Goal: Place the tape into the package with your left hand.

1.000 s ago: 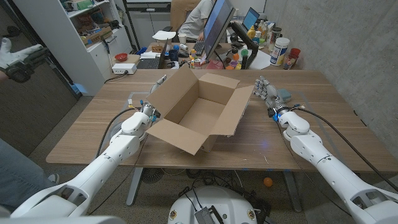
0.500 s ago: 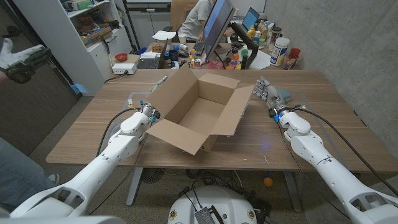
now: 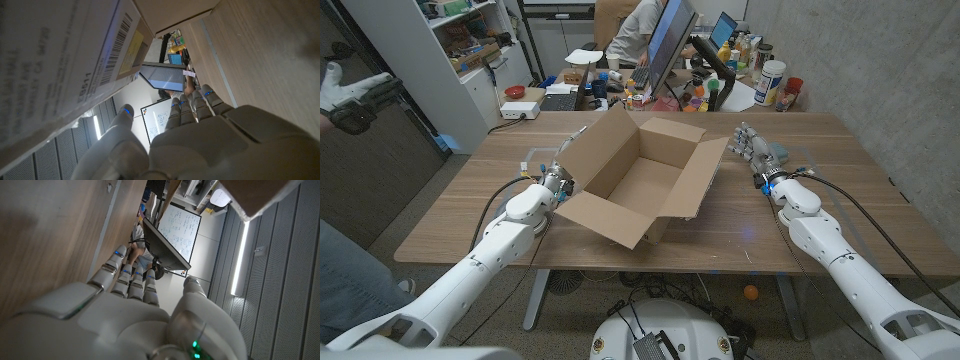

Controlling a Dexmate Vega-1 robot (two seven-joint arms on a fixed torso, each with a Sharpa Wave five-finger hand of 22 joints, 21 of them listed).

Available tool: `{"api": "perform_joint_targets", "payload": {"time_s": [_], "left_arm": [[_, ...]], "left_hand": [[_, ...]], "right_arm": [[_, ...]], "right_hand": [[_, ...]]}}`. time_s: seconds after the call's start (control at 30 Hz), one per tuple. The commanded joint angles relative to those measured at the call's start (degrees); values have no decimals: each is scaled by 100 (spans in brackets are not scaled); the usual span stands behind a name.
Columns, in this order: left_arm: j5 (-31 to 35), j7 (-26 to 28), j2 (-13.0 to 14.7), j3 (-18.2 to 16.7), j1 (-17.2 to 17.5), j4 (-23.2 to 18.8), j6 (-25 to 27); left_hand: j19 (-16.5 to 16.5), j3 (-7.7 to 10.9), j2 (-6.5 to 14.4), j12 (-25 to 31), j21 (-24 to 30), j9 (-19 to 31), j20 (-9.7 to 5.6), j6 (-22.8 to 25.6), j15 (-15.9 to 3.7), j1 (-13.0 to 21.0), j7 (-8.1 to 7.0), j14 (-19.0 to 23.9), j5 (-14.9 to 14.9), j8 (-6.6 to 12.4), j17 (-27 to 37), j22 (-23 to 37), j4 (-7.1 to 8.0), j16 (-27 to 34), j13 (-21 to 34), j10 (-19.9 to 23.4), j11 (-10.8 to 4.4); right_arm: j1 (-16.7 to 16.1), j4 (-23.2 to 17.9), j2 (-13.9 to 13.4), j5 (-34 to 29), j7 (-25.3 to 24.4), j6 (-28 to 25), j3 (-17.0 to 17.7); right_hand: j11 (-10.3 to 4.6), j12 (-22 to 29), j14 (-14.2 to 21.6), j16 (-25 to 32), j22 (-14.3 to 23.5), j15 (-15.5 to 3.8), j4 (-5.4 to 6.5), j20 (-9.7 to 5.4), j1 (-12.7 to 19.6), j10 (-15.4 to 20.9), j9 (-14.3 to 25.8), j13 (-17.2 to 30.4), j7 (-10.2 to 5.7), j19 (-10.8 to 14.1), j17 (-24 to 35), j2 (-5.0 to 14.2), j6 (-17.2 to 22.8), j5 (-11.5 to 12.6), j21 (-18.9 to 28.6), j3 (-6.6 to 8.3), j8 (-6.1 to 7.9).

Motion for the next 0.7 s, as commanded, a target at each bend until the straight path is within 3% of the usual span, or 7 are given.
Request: {"api": "perform_joint_targets", "payload": {"time_s": [0.03, 0.3, 0.7], "left_arm": [[14, 324, 544, -323, 522, -754, 175], [-42, 494, 935, -629, 935, -1269, 252], [195, 757, 1876, -1421, 1845, -2347, 373]], "left_hand": [[16, 22, 36, 34, -31, 31, 47, 55, 58, 67, 37, 18, 5, 27, 12, 25, -50, 22, -2, 8, 30], [39, 52, 79, 46, -70, 33, 76, 60, 75, 128, 42, 50, -5, 28, 7, 26, -96, 27, -33, 39, 60], [76, 111, 148, 53, -120, 35, 112, 68, 97, 251, 72, 82, -24, 33, 1, 26, -182, 28, -70, 60, 70]], "right_arm": [[-29, -59, -61, -201, -54, -107, -19], [-77, -154, -93, -257, -130, -116, -15], [-111, -271, -114, -290, -215, -162, -28]], "right_hand": [[-7, 16, 48, 24, 13, -30, 14, 22, 65, 82, 23, 33, -33, -3, -8, 38, 58, 29, 24, 55, 25], [3, 9, 37, 17, 13, -22, 7, 30, 79, 74, 23, 34, -47, -19, -13, 50, 62, 30, 22, 68, 22], [6, 8, 37, 16, 13, -25, 5, 36, 79, 81, 24, 34, -59, -31, -16, 50, 76, 28, 22, 73, 23]]}}
